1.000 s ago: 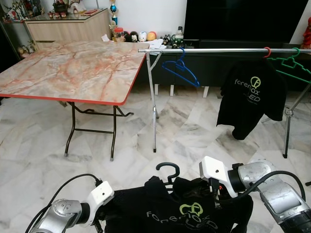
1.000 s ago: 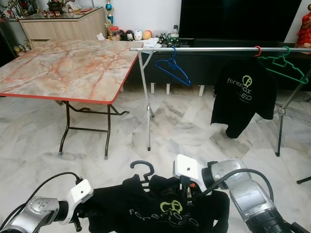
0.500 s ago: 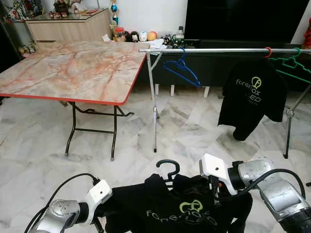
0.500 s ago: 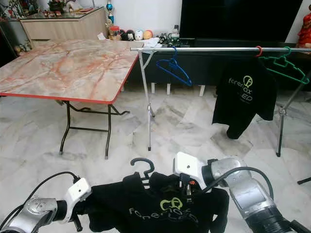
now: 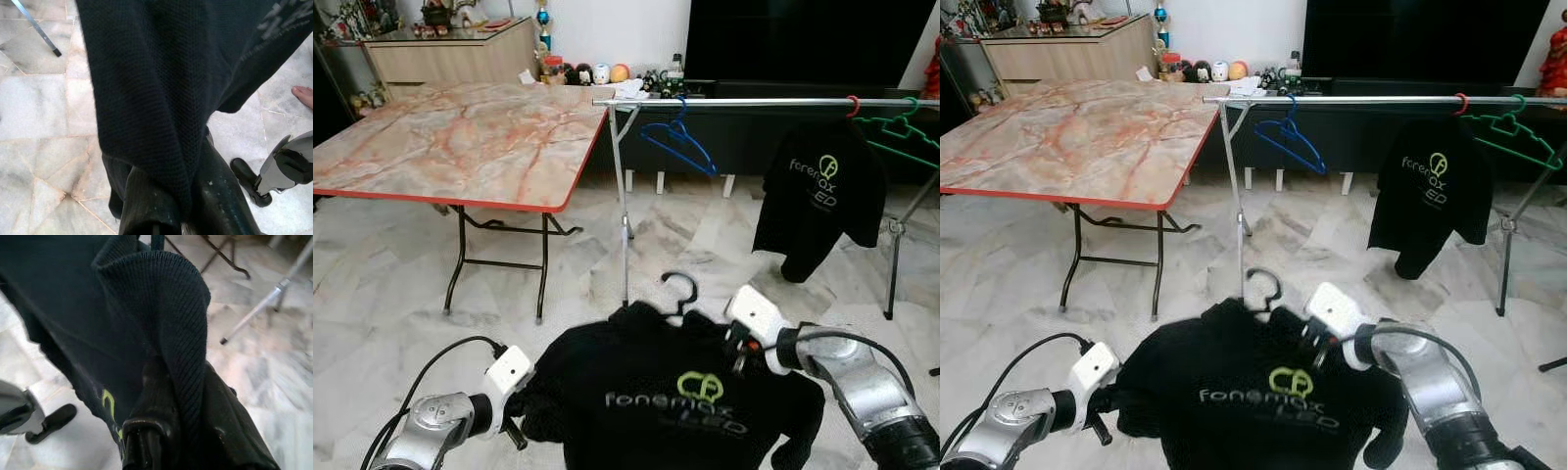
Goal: Hang hanger
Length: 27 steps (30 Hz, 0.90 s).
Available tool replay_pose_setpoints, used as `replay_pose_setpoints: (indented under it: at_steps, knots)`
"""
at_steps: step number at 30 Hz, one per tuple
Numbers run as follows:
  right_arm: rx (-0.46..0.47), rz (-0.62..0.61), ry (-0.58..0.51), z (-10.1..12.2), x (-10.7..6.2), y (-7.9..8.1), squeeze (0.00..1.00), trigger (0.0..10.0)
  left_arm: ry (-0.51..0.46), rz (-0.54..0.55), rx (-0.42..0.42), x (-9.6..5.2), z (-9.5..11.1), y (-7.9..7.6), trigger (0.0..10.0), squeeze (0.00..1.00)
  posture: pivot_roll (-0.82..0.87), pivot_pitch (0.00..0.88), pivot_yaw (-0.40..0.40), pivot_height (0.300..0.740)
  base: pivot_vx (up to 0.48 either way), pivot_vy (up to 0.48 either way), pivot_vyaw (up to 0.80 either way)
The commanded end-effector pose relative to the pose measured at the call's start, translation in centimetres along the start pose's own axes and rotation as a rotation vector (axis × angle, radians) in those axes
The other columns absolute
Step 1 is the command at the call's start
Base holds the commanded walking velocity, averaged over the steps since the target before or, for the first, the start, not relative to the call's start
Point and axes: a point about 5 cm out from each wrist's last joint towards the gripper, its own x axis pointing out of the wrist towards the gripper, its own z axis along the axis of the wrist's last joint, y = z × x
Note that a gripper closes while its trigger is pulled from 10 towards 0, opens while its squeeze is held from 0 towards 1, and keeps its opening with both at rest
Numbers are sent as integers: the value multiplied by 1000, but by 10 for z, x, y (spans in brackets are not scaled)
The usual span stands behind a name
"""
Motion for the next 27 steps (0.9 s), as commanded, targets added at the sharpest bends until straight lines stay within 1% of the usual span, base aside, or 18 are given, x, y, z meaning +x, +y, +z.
replay_pose_setpoints:
  at_steps: [1,3,5,7,8,9,11,12,16,17,19,20,21,23,24,25,26,27]
  knots:
    - [73,-113,-20,0,-4,-11,0,10000,10,16,-18,-5,-5,3,0,0,13,12,41,740,0,0,0]
    - [204,-247,-22,-10,0,-16,0,10000,26,39,-14,-6,-8,4,0,0,15,12,39,740,0,0,0]
    - [260,-298,-33,-12,1,-19,0,10000,29,53,-14,-6,-8,5,0,0,15,12,39,740,0,0,0]
    - [385,-406,-111,-11,1,-26,0,10000,35,60,-14,-7,-9,6,0,0,16,11,40,740,0,0,0]
    - [481,-453,-167,-10,1,-28,0,10000,41,48,-15,-7,-11,4,0,0,15,13,43,740,0,0,0]
    - [618,-513,-257,-8,1,-31,0,10000,52,40,-15,-7,-14,2,0,0,15,14,45,740,0,0,0]
    - [734,-544,-326,-5,1,-32,0,10000,60,31,-19,-6,-16,1,0,0,11,15,45,740,0,0,0]
    - [813,-549,-364,-4,3,-31,0,10000,63,12,-13,-4,-16,-2,0,0,11,15,45,740,0,0,0]
    - [828,-547,-365,-1,7,-28,0,10000,64,-1,-27,-1,-16,-5,0,0,10,26,44,740,0,0,0]
    - [851,-547,-377,0,9,-26,0,10000,73,-32,-25,1,-17,-9,0,0,10,30,43,740,0,0,0]
    - [864,-561,-412,4,13,-24,0,10000,82,-113,-31,3,-18,-18,0,0,9,34,43,740,0,0,0]
    - [864,-561,-412,4,13,-24,0,10000,82,-113,-31,3,-18,-18,0,0,9,34,43,740,0,0,0]
    - [877,-571,-479,11,17,-20,0,10000,82,-178,-45,4,-18,-26,0,0,3,44,37,740,0,0,0]
    - [953,-540,-537,17,22,-14,0,10000,81,-213,-58,5,-18,-30,0,0,2,47,34,740,0,0,0]
    - [938,-448,-482,18,33,3,0,10000,75,-213,-61,5,-18,-32,0,0,16,54,31,740,0,0,0]
    - [906,-424,-449,17,36,8,0,10000,72,-210,-62,5,-18,-32,0,0,18,55,32,740,0,0,0]
    - [809,-397,-334,10,43,19,0,10000,65,-191,-60,5,-17,-31,0,0,18,60,34,740,0,0,0]
    - [742,-385,-256,4,46,25,0,10000,60,-178,-58,5,-17,-30,0,0,18,60,34,740,0,0,0]
